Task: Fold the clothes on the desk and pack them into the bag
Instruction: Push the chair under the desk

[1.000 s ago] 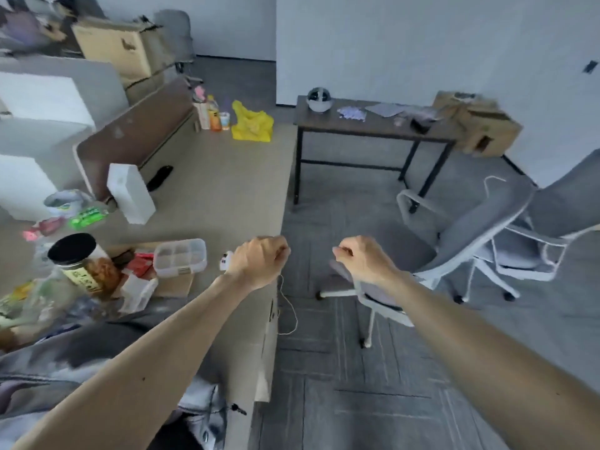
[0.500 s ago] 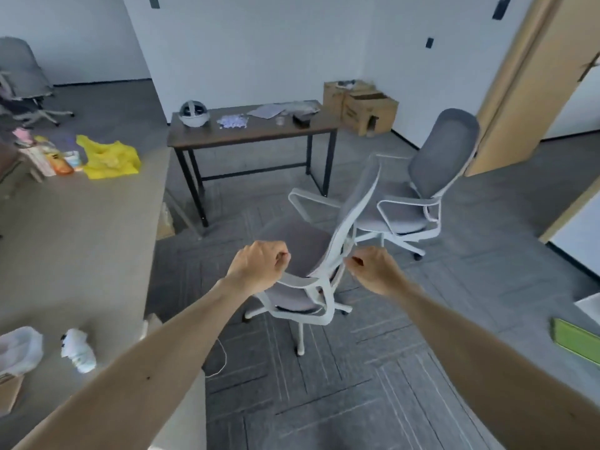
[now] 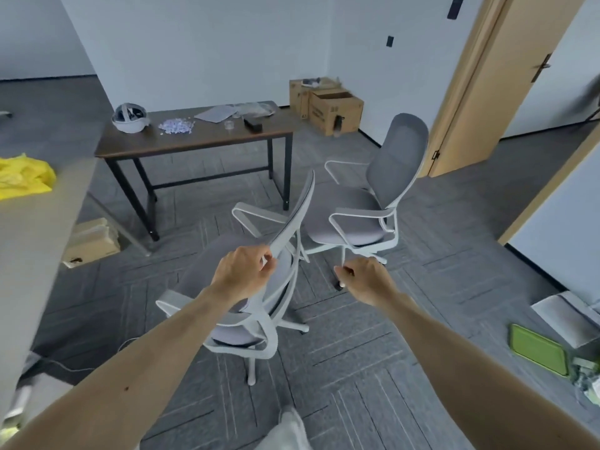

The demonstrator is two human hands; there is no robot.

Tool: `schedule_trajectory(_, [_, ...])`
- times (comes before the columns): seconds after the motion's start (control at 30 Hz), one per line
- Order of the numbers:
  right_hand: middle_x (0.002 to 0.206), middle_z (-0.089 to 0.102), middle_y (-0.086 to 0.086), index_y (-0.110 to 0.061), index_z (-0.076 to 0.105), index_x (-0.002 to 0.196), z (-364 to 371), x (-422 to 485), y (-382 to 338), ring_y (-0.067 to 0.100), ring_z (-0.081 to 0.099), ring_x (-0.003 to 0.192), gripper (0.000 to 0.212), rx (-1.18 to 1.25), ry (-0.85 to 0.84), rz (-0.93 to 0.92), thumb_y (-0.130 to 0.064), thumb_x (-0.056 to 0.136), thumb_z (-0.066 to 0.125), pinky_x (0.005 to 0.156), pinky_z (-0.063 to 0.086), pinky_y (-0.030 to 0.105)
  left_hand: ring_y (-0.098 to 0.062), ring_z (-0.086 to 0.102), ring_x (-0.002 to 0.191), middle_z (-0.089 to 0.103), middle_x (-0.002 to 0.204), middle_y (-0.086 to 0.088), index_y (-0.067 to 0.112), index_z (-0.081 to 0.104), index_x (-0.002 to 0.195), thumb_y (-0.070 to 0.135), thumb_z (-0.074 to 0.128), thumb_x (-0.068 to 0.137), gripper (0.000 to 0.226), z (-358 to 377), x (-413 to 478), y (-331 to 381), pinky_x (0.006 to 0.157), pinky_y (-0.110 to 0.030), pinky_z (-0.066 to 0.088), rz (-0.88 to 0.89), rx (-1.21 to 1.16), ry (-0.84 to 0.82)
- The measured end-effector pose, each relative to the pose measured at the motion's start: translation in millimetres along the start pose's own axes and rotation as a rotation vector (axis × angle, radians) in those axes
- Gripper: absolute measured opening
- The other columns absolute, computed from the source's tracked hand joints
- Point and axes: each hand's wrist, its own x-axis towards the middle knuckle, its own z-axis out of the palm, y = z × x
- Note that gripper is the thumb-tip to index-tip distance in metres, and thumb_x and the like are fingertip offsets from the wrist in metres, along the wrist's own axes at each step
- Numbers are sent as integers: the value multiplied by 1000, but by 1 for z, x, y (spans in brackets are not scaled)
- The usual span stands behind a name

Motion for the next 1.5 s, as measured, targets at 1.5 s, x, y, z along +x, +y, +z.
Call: schedule_trajectory(1.5, [76,69,15,-7,70,72,40,522,40,34,58,75,41,-157,-225,-1259,-31,79,37,66,38,37,-25,54,73,65,85,2,20,56,79,54,41,78,38,145,248,85,65,-32,34,-1468,129,445])
